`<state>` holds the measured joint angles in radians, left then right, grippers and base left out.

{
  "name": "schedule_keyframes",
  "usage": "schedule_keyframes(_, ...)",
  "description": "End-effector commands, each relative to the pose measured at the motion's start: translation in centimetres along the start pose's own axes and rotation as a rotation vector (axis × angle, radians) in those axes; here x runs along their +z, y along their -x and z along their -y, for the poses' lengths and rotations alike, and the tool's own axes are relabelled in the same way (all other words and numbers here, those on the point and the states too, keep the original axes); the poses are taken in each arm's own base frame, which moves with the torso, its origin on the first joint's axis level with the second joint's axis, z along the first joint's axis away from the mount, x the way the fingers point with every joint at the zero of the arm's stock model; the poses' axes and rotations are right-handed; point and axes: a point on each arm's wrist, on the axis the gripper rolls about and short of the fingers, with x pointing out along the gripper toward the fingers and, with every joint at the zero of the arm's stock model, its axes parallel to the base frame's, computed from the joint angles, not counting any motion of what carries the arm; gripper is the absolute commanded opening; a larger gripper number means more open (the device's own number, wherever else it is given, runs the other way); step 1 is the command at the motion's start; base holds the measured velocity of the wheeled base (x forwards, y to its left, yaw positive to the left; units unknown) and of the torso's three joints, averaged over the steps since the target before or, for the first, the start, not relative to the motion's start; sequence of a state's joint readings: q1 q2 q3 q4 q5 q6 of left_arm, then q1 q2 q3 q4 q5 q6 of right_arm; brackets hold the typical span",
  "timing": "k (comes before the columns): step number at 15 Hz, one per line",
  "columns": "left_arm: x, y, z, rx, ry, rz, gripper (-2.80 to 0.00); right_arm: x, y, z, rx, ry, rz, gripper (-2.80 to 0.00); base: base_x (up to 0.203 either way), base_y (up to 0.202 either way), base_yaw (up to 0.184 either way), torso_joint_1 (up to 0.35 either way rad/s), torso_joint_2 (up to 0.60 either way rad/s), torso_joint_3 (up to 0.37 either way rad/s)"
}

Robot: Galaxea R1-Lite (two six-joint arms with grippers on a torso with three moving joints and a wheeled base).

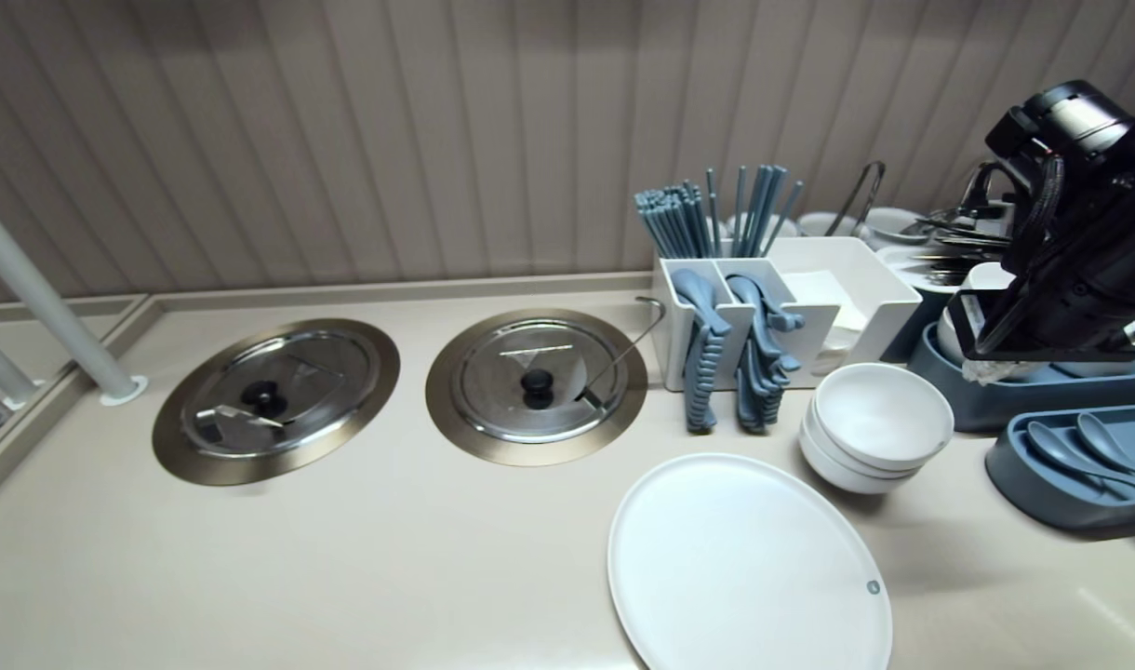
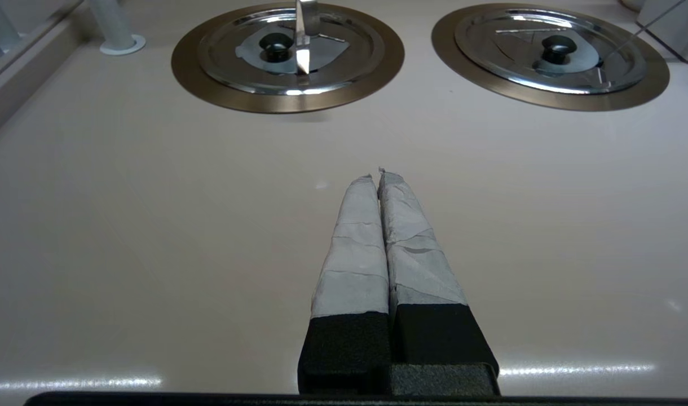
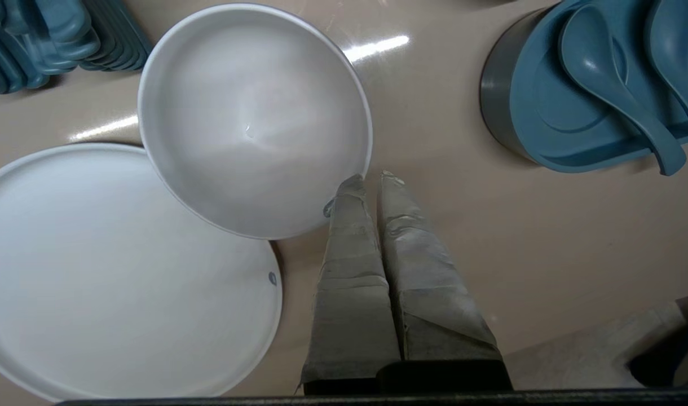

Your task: Pick the bowl and place it on the plate

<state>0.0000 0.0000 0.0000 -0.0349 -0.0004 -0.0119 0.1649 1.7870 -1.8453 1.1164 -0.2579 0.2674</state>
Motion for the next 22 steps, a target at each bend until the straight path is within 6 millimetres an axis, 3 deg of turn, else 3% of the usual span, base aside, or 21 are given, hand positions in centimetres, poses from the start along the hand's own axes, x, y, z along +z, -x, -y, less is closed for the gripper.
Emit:
schedule_keyframes(1, -0.2, -0.1, 0.0, 0.0, 0.0, -0.007, -2.8, 0.0, -0.2, 0.1, -0.006, -0.002, -0.009, -2.8, 0.0, 0.0, 0.0, 0.0, 0.0, 0.0)
schedule_keyframes(2, -0.2, -0.1, 0.0, 0.0, 0.0, -0.007, -2.8, 0.0, -0.2, 0.1, -0.006, -0.002, -0.009, 0.0, 0.0, 0.0, 0.0, 0.0, 0.0, 0.0)
schedule_keyframes(6, -0.2, -0.1, 0.0, 0.0, 0.0, -0.007, -2.8, 0.1, -0.7, 0.1, -0.013, 0.0, -0.023, 0.0, 0.0, 0.0, 0.0, 0.0, 0.0, 0.0)
schedule_keyframes(17, -0.2, -0.1, 0.0, 0.0, 0.0, -0.007, -2.8, 1.0, -6.4, -0.8, -0.053, 0.017, -0.161, 0.0, 0.0, 0.0, 0.0, 0.0, 0.0, 0.0)
schedule_keyframes(22, -0.2, -0.1, 0.0, 0.0, 0.0, -0.007, -2.8, 1.0, -7.6, -1.1, -0.057, 0.023, -0.192, 0.0, 0.0, 0.0, 0.0, 0.0, 0.0, 0.0)
